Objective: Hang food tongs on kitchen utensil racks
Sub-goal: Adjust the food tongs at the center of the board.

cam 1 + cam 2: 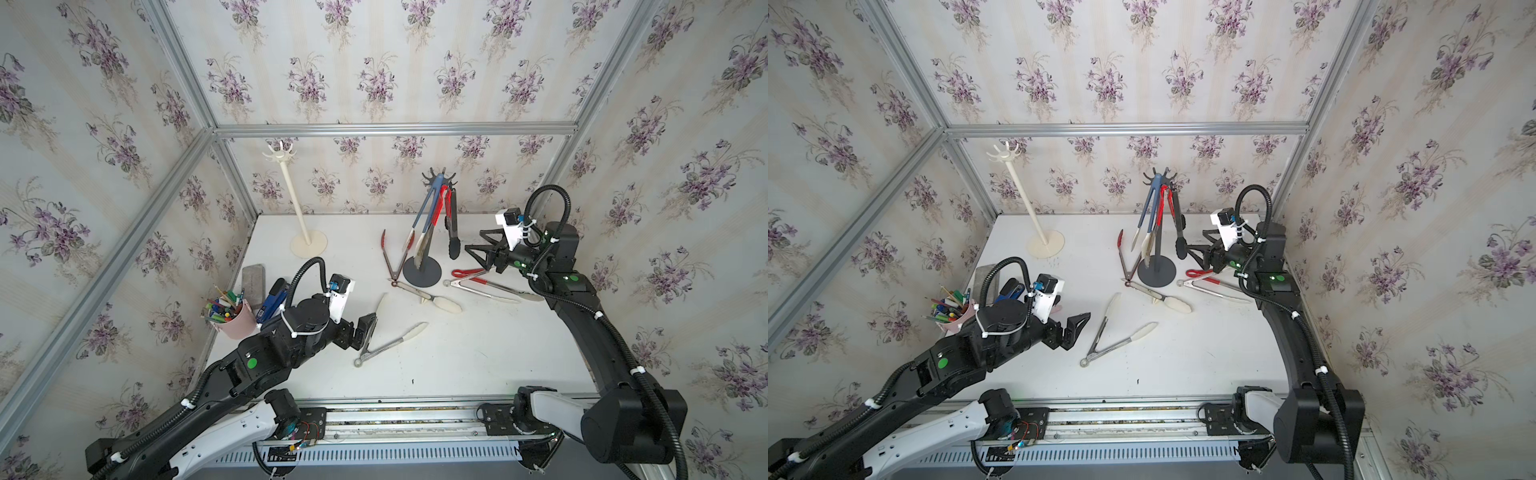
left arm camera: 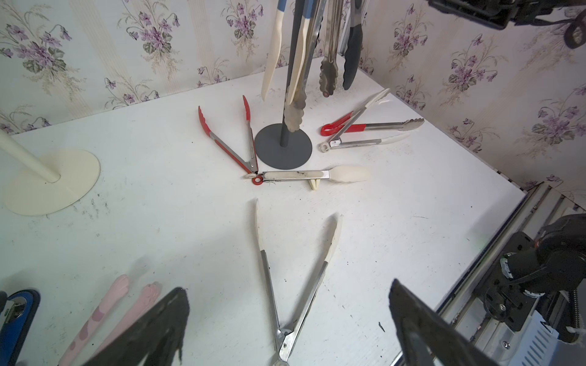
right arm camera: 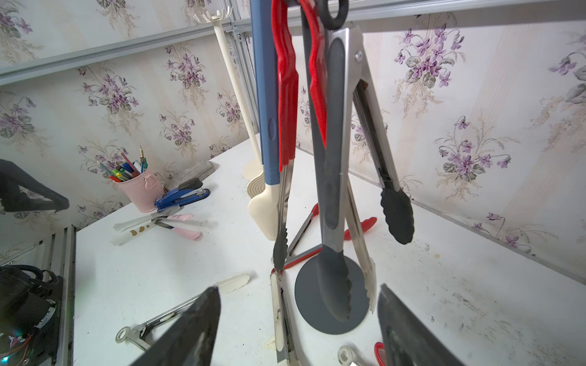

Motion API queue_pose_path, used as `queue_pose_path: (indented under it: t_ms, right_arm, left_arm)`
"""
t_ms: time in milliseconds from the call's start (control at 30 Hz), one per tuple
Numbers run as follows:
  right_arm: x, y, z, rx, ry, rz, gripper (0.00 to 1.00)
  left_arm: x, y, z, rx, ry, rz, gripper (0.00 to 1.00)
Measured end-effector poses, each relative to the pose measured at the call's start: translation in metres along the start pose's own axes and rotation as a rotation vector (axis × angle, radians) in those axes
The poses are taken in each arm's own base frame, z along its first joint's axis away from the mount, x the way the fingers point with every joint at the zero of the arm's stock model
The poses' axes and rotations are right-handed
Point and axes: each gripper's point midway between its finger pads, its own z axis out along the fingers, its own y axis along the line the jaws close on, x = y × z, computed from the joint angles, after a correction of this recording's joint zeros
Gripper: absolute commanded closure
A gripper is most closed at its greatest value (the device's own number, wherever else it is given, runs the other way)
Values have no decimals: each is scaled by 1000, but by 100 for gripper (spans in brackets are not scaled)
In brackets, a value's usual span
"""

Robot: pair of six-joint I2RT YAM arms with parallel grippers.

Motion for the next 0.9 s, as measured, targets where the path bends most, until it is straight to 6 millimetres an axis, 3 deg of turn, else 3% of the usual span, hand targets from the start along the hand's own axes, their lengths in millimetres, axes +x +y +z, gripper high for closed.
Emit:
queue_pose_path:
  t_ms: [133,433,700,900]
  right_arm:
    - [0,1,-8,45,-9,25,19]
    - [10,-22,-23,252,-6,133,18]
    - [49,-42,-20,350,101,278,21]
    - [73,-42,-21,367,150,346,20]
  left_arm:
    - [7,-1,11,-12,43,-10,1]
    - [17,-4,33,-20,126,-28,1]
    - [23,-5,41,-18,161,-34,1]
    - [34,-5,50,-16,206,-47,1]
